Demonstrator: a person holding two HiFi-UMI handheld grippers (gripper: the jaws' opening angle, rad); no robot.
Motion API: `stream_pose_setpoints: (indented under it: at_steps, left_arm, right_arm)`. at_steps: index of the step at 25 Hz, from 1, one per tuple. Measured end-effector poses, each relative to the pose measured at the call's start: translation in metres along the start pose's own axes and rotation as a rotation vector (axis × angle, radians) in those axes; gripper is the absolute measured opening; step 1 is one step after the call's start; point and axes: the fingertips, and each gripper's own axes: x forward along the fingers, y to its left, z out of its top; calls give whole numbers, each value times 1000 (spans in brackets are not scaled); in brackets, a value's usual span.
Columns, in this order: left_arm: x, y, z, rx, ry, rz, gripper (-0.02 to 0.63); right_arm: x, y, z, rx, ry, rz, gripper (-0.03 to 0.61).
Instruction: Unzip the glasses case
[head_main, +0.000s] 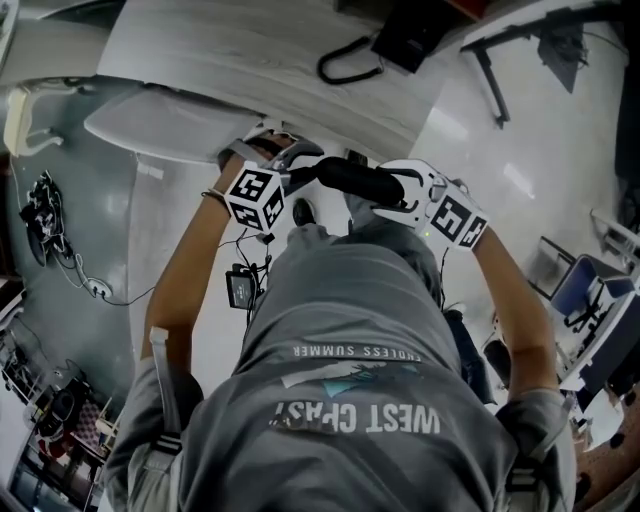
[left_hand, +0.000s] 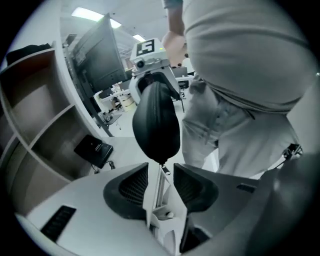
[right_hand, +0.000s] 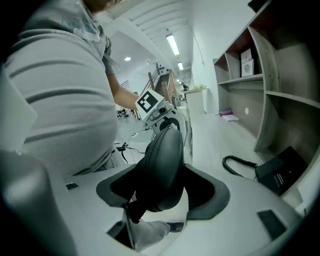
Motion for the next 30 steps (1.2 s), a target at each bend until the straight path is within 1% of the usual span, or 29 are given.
stream_pose_setpoints:
  at_steps: [1,3,5,6,8,9,11,15,18,21,23,26,29,30]
  left_arm:
    - [0,-4,4,18,-5,-10,137]
    - [-1,-6,10,12,-32,-11,125]
    - [-2,-6,13,-15,-55,-7,93]
    - [-3,-6,13,-33,-66,-2,60]
    - [-6,-4,15,-68,-85,12,54]
    - [-7,-4,15,-79,-89,19,34]
    - [-9,-2,15,-91,-82,36,31]
    - [-14,0,12,-72,-37,78,23]
    - [-21,3,15,-74,-35,89,21]
    - [-24,-2,17,-55,-11,67,21]
    - [-26,-4,17,-50,7,47,21]
    - [-26,-10,18,-102,6,-15,21]
    - [-26,-18,21,-173,-42,-80,23]
    - [-27,-21,22,-183,-61,-104,23]
  right_arm:
    - [-1,3,2,6,-4,8,290]
    - [-1,7,3,14,0,16,290]
    - [-1,9,1,24,3,15,290]
    - [-2,9,0,33,0,12,290]
    - [-3,9,-1,46,-6,8,290]
    - [-3,10,-1,49,-7,7,290]
    - [-4,10,-3,59,-6,5,290]
    - [-7,8,-9,95,-5,14,287]
    - [-7,10,-9,126,-9,37,285]
    - [-3,13,-13,143,35,55,278]
    - [0,13,-18,131,85,46,275]
    - [4,12,-26,75,150,22,272]
    - [5,13,-30,5,168,5,272]
    - [5,14,-32,-22,169,2,272]
